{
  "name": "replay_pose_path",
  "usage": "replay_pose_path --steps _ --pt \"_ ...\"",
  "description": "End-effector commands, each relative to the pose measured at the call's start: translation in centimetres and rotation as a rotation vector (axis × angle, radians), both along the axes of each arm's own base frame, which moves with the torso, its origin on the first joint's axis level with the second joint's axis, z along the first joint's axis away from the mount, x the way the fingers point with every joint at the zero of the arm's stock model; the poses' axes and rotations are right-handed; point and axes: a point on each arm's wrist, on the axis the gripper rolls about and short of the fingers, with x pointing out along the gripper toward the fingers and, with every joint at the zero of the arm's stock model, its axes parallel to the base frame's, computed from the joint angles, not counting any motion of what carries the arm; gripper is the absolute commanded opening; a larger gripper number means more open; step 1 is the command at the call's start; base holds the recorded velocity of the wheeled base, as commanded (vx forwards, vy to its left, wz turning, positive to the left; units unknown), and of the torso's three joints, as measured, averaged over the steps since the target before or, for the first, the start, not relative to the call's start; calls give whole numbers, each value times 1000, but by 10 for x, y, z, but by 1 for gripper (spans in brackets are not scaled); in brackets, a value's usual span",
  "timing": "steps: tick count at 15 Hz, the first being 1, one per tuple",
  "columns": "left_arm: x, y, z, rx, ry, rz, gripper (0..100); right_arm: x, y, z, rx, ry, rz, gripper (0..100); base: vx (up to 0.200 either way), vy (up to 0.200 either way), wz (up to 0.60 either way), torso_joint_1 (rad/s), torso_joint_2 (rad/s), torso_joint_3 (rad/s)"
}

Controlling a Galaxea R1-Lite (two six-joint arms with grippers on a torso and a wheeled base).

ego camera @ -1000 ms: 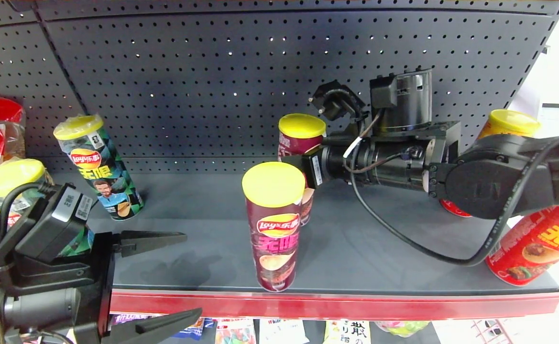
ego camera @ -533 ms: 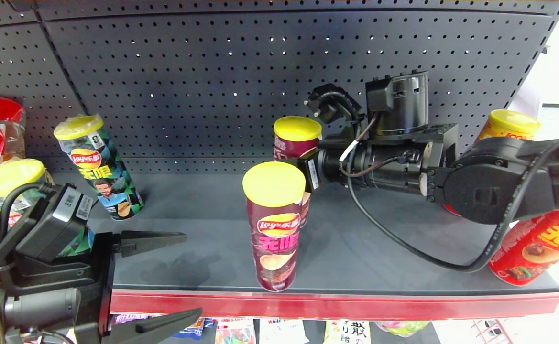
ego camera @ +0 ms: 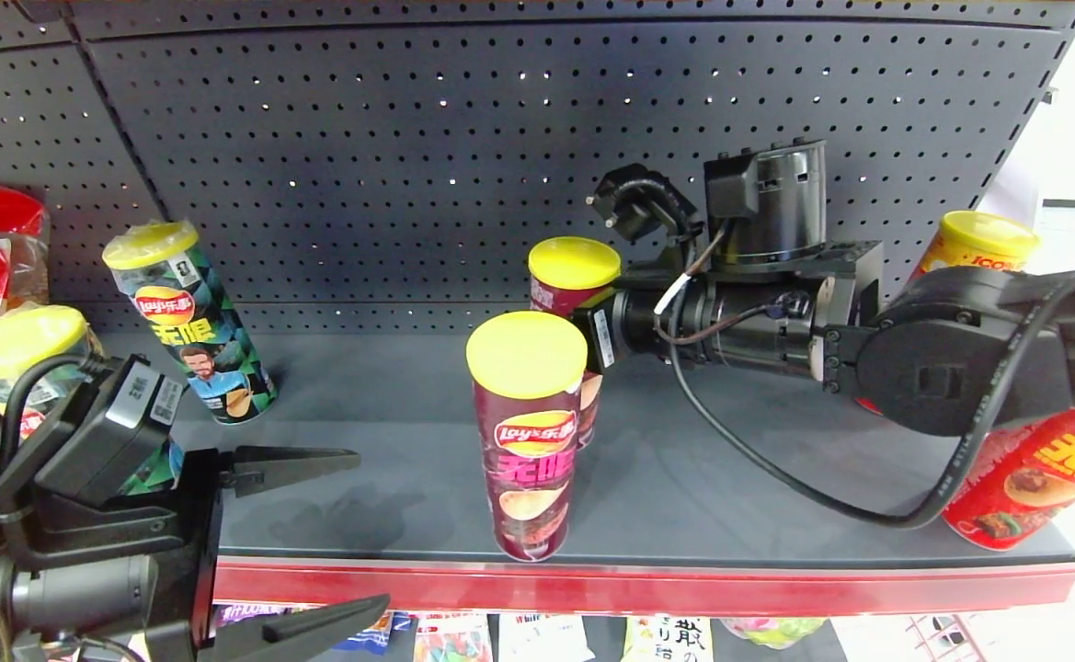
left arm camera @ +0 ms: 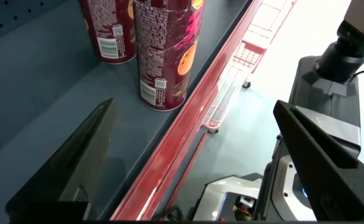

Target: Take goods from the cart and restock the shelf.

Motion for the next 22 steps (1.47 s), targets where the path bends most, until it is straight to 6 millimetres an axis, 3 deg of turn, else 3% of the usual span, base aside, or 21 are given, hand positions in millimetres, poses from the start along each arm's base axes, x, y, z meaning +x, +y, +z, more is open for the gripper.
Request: replay_pose_path --steps 1,12,16,18,22 --pt "1 0 0 1 2 -1 100 -5 -4 7 9 -15 -10 100 0 0 0 0 0 0" --pt "12 -4 -4 7 54 30 100 -56 -78 16 37 27 -150 100 0 0 0 0 0 0" --pt "30 -8 -11 54 90 136 100 -83 -107 12 64 53 -195 100 0 0 0 0 0 0" --pt "42 -11 -14 91 98 212 100 -104 -124 20 90 16 -214 100 0 0 0 0 0 0" --pt "54 -20 -29 184 132 325 100 -123 -143 24 112 -23 -266 100 0 0 0 0 0 0"
